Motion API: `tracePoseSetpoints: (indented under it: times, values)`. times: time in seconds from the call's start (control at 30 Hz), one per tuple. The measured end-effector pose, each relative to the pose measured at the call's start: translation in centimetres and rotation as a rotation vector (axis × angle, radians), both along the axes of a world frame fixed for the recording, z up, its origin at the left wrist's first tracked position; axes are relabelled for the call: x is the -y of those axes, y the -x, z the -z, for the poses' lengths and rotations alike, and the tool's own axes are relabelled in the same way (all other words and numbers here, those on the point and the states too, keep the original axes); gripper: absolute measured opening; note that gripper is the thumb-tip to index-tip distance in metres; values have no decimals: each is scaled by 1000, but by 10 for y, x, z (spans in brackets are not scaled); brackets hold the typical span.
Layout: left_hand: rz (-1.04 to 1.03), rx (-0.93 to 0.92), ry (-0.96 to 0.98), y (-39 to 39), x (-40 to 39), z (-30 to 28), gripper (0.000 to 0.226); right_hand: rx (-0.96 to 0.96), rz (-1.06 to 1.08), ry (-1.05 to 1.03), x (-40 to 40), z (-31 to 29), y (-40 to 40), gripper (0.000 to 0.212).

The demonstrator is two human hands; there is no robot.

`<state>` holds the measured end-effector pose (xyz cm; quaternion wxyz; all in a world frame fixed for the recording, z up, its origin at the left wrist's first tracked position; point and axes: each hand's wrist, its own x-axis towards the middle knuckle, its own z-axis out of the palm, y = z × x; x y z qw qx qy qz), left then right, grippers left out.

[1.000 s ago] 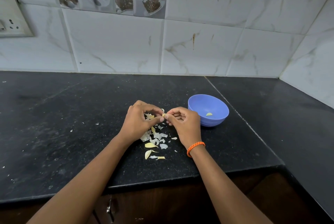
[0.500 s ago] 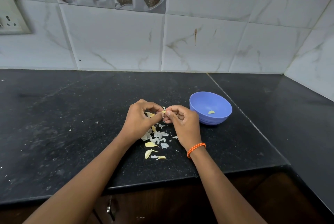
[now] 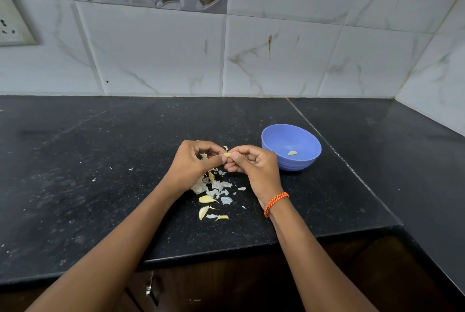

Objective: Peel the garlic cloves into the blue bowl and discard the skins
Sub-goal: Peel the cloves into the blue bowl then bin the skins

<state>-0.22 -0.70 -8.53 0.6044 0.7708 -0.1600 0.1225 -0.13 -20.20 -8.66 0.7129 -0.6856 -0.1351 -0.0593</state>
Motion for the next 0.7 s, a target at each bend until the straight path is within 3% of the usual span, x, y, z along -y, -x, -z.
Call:
tracePoseSetpoints:
  times: [0.27,0.4,0.7]
  values:
    - [4,18,-97,-1,-1,0,15,84,118,69,-3,3,1,12]
    - [-99,83,-164,2,1,-2,4,120,156,72,-3,2,3,12]
    - [-159,162,-271,3,3,-1,7,128,122,89,-5,1,3,14]
